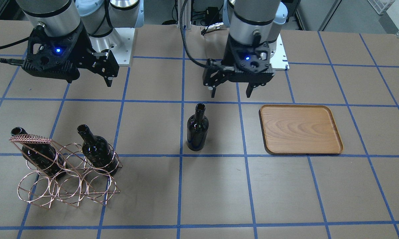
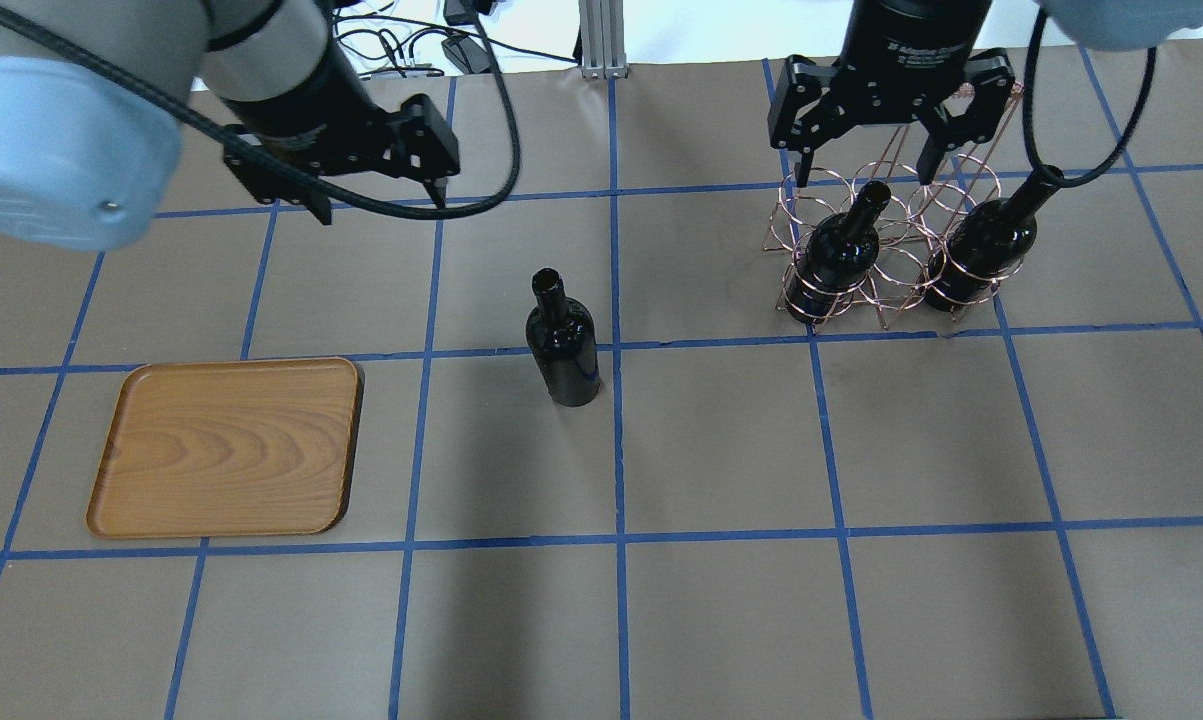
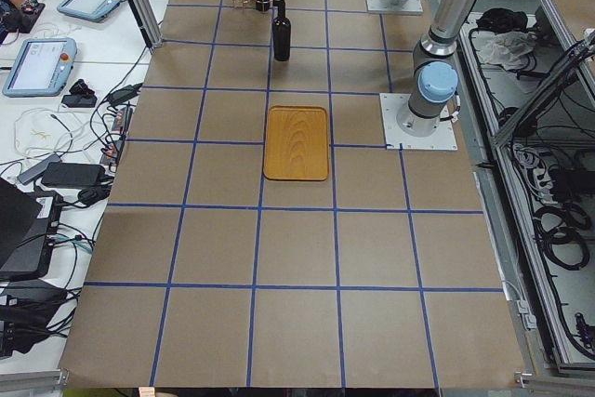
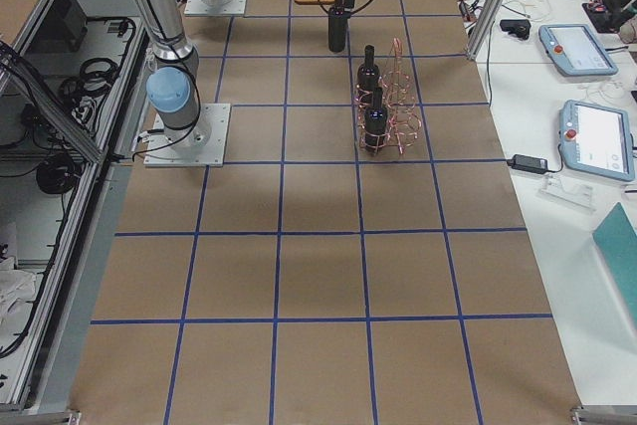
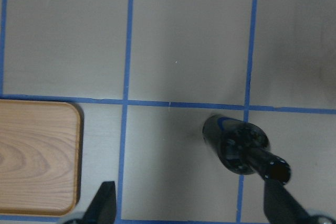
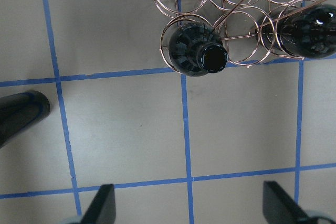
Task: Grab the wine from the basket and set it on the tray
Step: 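Lower the left gripper over the standing bottle and grasp its neck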
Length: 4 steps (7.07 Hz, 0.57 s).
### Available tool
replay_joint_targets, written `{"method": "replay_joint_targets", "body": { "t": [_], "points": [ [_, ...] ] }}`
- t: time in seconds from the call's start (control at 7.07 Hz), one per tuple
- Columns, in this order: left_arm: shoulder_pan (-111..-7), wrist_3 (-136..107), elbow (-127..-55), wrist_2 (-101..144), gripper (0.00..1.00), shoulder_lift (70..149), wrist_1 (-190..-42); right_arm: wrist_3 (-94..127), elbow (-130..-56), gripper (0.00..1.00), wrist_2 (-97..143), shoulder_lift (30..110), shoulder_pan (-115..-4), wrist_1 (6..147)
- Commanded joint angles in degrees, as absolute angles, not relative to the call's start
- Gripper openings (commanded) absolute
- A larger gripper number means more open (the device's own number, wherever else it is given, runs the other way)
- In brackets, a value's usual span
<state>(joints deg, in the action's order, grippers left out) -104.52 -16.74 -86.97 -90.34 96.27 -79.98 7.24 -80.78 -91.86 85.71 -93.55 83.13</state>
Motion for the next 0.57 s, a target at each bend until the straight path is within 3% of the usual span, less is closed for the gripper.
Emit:
{"method": "replay_joint_targets", "body": {
  "t": [0.0, 0.42],
  "points": [
    [-107.9, -18.6, -84.0, -90.1, 0.99, 102.3, -79.1, 5.4, -82.4, 1.00, -92.3, 86.9, -93.3, 85.3],
    [-108.0, -16.3, -85.2, -87.2, 0.98, 105.1, -80.6, 5.3, -82.4, 1.00, -92.3, 86.8, -93.2, 85.4]
  ]
}}
